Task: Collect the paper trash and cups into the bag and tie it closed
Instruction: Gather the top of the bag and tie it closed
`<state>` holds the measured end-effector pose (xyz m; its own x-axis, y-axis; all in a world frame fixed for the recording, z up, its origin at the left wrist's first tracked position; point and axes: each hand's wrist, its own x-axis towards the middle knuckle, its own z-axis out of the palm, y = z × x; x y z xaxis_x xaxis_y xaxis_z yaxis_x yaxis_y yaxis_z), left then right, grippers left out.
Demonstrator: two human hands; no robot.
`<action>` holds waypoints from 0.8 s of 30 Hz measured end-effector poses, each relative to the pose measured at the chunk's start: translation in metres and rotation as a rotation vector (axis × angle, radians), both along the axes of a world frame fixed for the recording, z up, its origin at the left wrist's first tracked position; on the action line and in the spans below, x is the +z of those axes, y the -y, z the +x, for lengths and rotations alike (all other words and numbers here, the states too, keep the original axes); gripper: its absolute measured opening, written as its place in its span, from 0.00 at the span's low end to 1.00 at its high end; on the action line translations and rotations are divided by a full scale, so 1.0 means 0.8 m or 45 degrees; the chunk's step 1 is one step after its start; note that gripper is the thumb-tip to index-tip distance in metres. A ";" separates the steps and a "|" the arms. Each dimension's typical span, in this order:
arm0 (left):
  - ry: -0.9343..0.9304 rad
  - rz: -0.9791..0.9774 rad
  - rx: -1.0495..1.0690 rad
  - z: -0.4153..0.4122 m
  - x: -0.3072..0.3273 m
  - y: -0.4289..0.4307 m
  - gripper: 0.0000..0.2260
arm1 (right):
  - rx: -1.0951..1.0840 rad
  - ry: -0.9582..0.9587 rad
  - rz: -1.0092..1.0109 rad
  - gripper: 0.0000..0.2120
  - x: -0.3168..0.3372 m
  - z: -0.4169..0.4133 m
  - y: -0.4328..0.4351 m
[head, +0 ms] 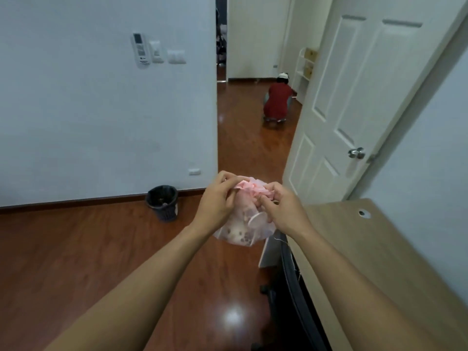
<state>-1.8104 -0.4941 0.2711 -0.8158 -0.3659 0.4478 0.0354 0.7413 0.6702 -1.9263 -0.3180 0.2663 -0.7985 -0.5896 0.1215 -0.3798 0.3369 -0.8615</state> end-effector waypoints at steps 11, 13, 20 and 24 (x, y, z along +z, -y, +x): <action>0.075 -0.171 0.357 0.014 -0.039 0.254 0.12 | 0.116 0.151 -0.023 0.04 -0.015 -0.004 0.260; 0.138 -0.248 0.387 0.012 -0.047 0.292 0.14 | 0.121 0.197 -0.018 0.04 -0.027 -0.007 0.297; 0.378 -0.297 0.384 -0.019 -0.090 0.394 0.14 | 0.223 0.246 0.030 0.05 -0.076 -0.055 0.410; 0.384 -0.196 0.372 -0.050 -0.113 0.459 0.12 | 0.317 0.285 0.067 0.04 -0.105 -0.107 0.482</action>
